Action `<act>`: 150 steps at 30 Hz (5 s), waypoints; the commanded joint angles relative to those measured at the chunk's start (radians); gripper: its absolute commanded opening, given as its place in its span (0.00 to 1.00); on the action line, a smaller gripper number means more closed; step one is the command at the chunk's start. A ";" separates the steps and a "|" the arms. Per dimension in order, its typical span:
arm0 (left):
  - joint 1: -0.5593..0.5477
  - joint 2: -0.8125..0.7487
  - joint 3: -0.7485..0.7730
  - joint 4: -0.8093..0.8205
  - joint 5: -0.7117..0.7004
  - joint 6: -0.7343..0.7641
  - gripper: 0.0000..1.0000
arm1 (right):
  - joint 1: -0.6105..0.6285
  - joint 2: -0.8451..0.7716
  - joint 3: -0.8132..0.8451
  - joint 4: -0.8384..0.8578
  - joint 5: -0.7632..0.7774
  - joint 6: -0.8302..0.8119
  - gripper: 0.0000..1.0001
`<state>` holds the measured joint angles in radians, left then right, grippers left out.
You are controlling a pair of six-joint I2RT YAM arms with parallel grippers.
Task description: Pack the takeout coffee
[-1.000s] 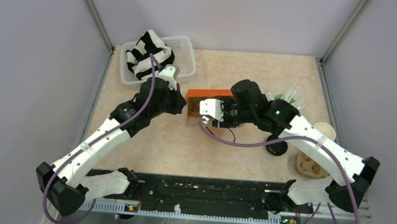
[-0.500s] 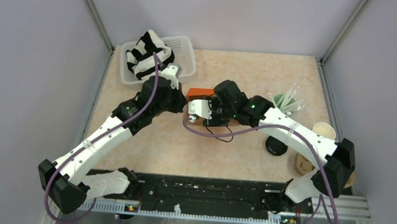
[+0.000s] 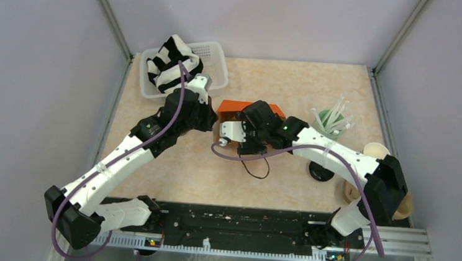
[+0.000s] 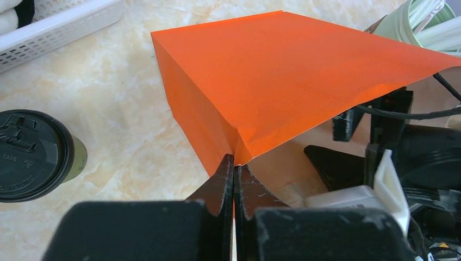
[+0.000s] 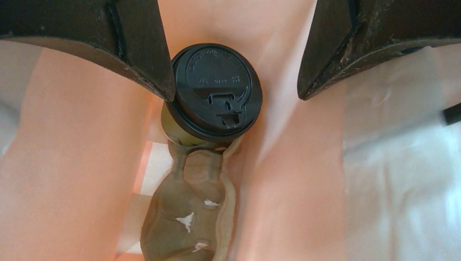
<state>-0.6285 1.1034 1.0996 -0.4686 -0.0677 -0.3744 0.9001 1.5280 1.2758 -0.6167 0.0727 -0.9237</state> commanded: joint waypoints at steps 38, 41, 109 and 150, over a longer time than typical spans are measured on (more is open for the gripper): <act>-0.005 0.007 -0.006 0.070 0.016 -0.011 0.00 | -0.010 0.033 -0.007 0.136 0.251 0.077 0.26; -0.005 0.010 -0.006 0.070 0.014 -0.009 0.00 | -0.005 0.010 -0.003 0.120 0.234 0.098 0.24; 0.084 0.399 0.557 -0.393 -0.016 -0.022 0.00 | 0.003 -0.839 -0.513 0.106 -0.238 1.798 0.08; 0.085 0.418 0.585 -0.393 0.091 0.078 0.00 | -0.038 -0.066 0.655 -0.668 0.373 1.003 0.92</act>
<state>-0.5457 1.4990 1.6211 -0.8463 -0.0025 -0.3298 0.8696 1.2926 1.7813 -1.1225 0.2539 0.3977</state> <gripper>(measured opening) 0.005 0.893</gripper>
